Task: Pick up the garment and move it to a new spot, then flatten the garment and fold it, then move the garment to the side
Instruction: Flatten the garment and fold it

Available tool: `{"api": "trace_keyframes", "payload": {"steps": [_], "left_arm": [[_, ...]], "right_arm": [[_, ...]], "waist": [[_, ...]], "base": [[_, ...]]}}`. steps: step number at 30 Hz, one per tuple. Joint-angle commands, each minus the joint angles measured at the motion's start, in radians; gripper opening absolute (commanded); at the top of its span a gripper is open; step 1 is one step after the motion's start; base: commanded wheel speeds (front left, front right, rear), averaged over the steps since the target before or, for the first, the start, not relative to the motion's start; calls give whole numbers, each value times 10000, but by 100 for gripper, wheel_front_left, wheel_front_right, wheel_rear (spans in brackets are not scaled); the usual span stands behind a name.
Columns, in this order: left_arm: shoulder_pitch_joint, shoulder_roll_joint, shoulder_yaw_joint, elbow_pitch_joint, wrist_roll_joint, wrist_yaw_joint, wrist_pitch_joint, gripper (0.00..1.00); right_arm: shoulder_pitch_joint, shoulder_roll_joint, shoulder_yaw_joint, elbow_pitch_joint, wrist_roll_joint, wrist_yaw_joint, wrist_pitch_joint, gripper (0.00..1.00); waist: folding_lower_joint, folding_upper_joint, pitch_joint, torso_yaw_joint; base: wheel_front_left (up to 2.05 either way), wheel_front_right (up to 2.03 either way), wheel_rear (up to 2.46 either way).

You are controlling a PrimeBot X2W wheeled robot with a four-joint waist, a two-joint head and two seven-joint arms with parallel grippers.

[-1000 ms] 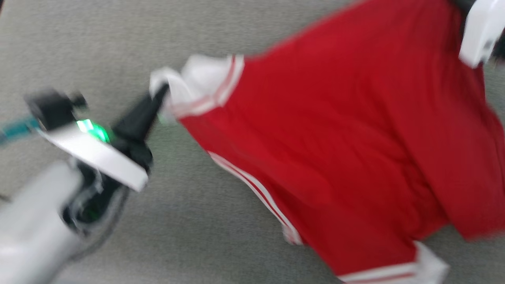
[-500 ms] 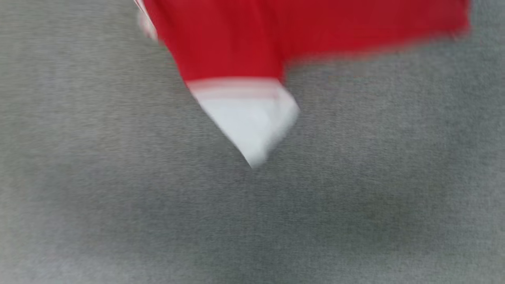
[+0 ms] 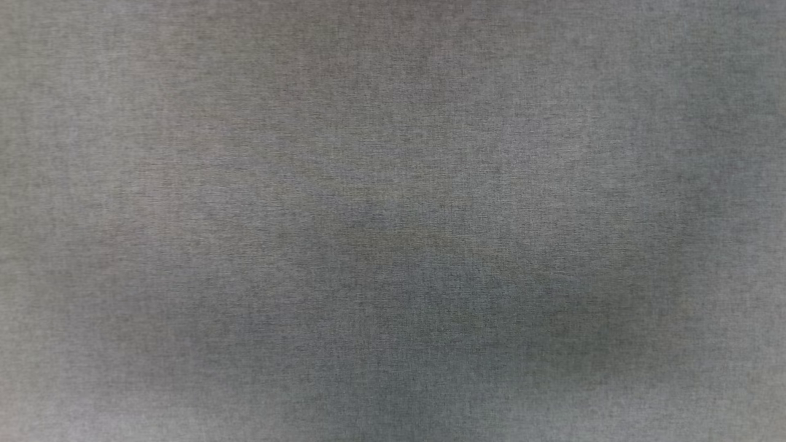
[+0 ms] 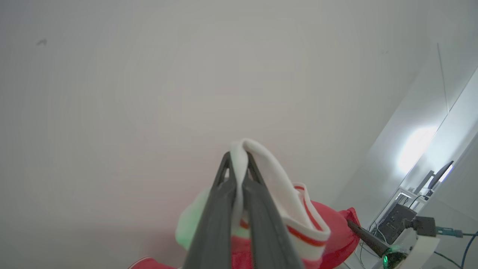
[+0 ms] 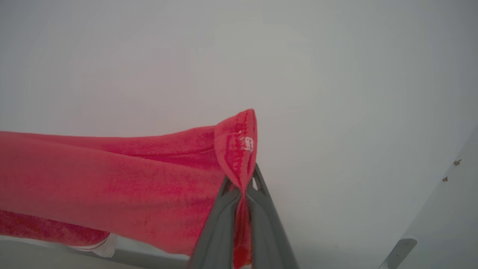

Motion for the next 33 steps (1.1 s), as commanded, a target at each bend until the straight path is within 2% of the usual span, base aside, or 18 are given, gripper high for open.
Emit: {"api": "trace_keyframes", "payload": {"steps": [1,5,9,14,16,23,28,33], "left_arm": [[504,146,-127,-203,42,29,-119,0],[2589,606,-617,-1583,-147,26,-779,0],[5005,927,-965,-2907,-263,26,-1658,0],[7942,874,-980,-4265,-43,26,-2034,0],[9600,535,-629,-4938,175,24,-2036,0],[12628,-80,-102,-5968,760,26,-2034,0],[13997,-91,271,-6645,953,24,-2035,0],[15821,-58,962,-7462,1245,26,-2034,0]], "right_arm": [[417,-53,129,62,120,-57,24,0],[1921,-244,969,-407,711,-55,368,0],[3794,-694,1703,-1559,1508,-55,803,0],[6467,-1336,1848,-3368,2576,-45,1369,0],[8074,-1665,1554,-4327,3074,-42,1780,0],[11608,-1959,164,-6415,3509,-35,2604,0],[13452,-1652,-751,-7680,3522,-35,3173,0],[15512,-981,-1689,-9298,3604,-35,4111,0]], "waist": [[0,0,-45,49],[0,0,-218,111],[0,0,-490,116],[0,0,-911,199],[0,0,-1250,278],[0,0,-2122,554],[0,0,-2486,571],[0,0,-2766,460]], "base": [[0,0,0],[0,0,0],[0,0,0],[0,0,0],[0,0,0],[0,0,0],[0,0,0],[0,0,0]]}}
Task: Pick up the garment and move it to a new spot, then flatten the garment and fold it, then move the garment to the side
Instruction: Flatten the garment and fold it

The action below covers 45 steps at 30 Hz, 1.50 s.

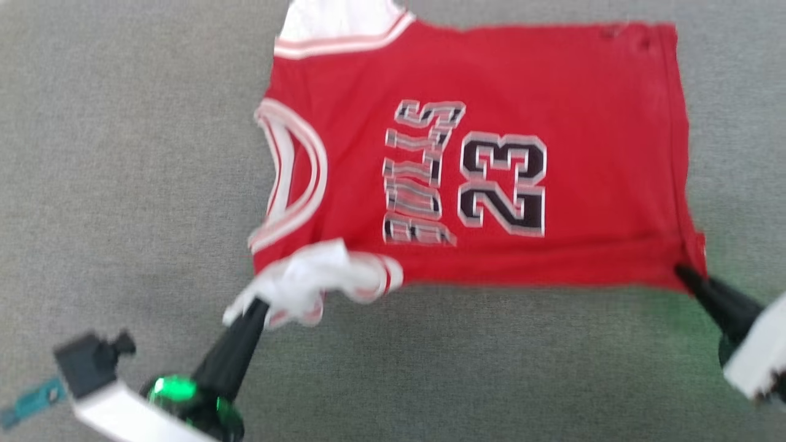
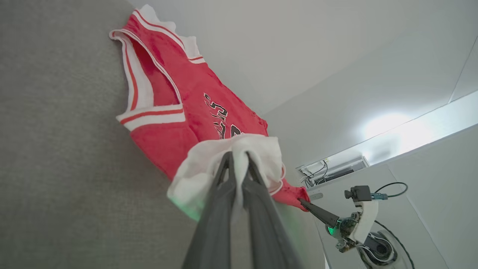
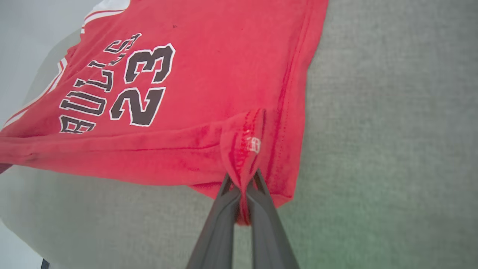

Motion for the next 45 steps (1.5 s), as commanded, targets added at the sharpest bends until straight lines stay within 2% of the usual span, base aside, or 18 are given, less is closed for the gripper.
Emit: {"api": "trace_keyframes", "payload": {"steps": [1,9,14,22,29,36,44,45], "left_arm": [[387,34,147,-204,148,20,-46,0],[2258,157,893,-1357,541,20,-47,0],[1576,475,722,-1455,847,20,-7,0],[-1415,980,79,-686,255,20,1115,0],[-3849,735,-565,774,-672,20,2085,0],[-4727,495,-840,2182,-1197,20,1917,0],[-4974,521,-1183,2848,-1114,20,1459,0],[-5025,546,-1310,2898,-994,20,1394,0]], "right_arm": [[427,132,-222,-387,-45,-9,201,0],[2224,1021,-1356,-2564,-472,-9,1441,0],[1816,1485,-1689,-2937,-686,-7,1687,0],[-47,1507,-1511,-2262,-957,-9,1791,0],[-1581,1405,-984,-1246,-966,-9,1857,0],[-2156,1301,-631,-197,-1124,-7,1305,0],[-2041,1108,-345,229,-1070,-9,762,0],[-2041,1080,-292,215,-1133,-9,651,23]], "waist": [[0,0,-59,-66],[0,0,-65,-238],[0,0,-58,-249],[0,0,428,-296],[0,0,1165,-492],[0,0,1639,-555],[0,0,1785,-562],[0,0,1764,-563]], "base": [[0,0,0],[0,0,0],[0,0,0],[0,0,0],[0,0,0],[0,0,0],[0,0,0],[0,0,0]]}}
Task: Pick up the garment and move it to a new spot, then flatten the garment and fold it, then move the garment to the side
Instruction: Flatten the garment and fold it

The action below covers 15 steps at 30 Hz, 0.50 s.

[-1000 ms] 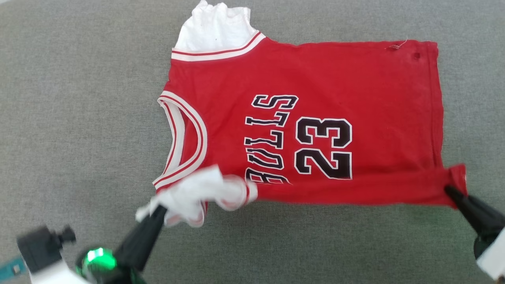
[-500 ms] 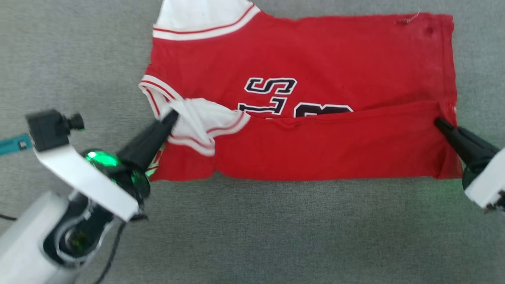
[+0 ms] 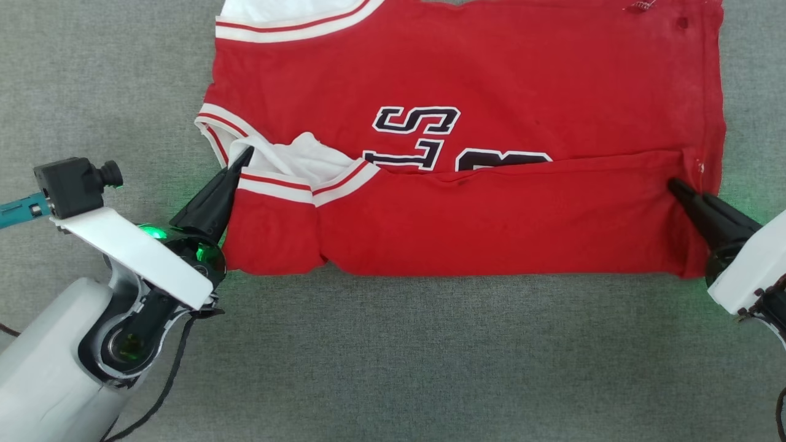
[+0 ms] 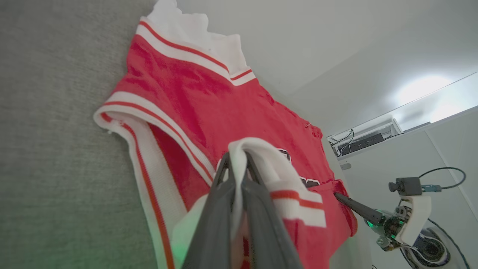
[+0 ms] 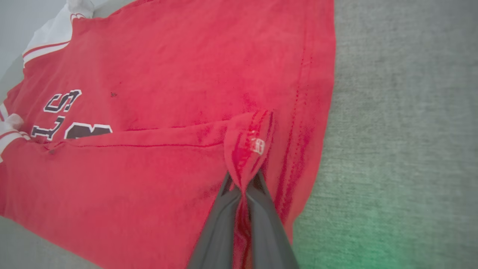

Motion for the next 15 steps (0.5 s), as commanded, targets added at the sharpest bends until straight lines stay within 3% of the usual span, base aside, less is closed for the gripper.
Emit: {"api": "trace_keyframes", "payload": {"steps": [1,2,3,10,15], "left_arm": [[-156,42,-47,48,158,18,-111,20],[-247,167,-125,130,370,18,-226,43],[-331,248,-255,137,453,18,-291,97],[-992,1365,-823,290,1761,18,-824,100],[-1527,2030,-1065,72,2307,18,-428,100]], "right_arm": [[6,-11,29,25,-120,-9,-144,66],[0,-38,45,-41,-179,-9,-294,100],[29,-60,87,-83,-230,-9,-395,100],[212,-201,26,-657,-663,-9,-1077,100],[72,-230,-49,-957,-755,-9,-1220,100]], "waist": [[0,0,-42,9],[0,0,-87,19],[0,0,-142,27],[0,0,-731,201],[0,0,-1115,329]], "base": [[0,0,0],[0,0,0],[0,0,0],[0,0,0],[0,0,0]]}}
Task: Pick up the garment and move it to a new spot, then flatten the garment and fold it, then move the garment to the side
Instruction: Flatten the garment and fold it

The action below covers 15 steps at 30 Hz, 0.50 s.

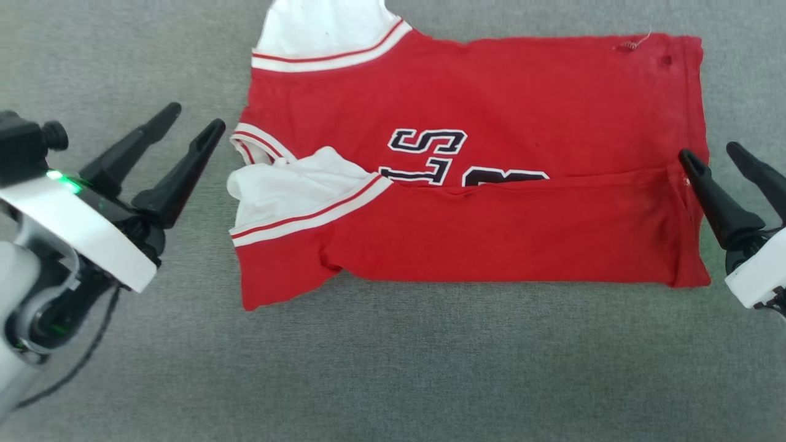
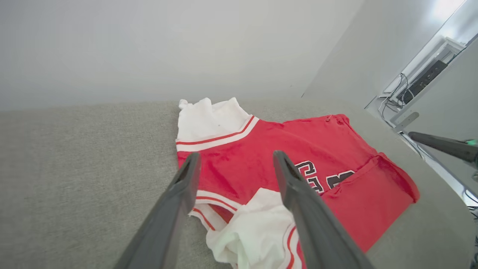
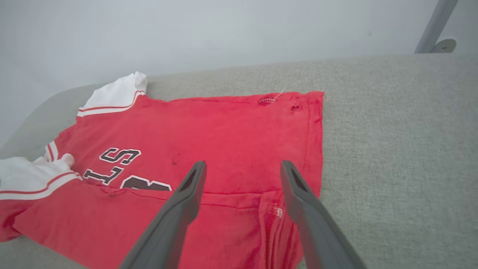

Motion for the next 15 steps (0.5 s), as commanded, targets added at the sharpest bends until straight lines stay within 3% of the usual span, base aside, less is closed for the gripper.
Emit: {"api": "trace_keyframes", "payload": {"steps": [1,5,10,15], "left_arm": [[-182,110,-27,-63,77,37,165,100],[-308,601,-486,-687,-105,435,1765,100],[-53,1195,-1228,-1494,-1129,1066,4372,100],[31,1221,-1499,-1230,-1704,1257,5413,100]], "right_arm": [[-61,-35,9,-60,-20,-7,-24,100],[-86,29,39,-208,-46,-7,60,100],[-109,92,122,-212,4,-9,-3,100],[-223,153,283,-48,108,-7,-162,100]], "waist": [[0,-1,-123,92],[0,-1,-220,111],[0,-1,-133,0],[0,-1,66,-287]], "base": [[0,0,0],[0,0,0],[0,0,0],[0,0,0]]}}
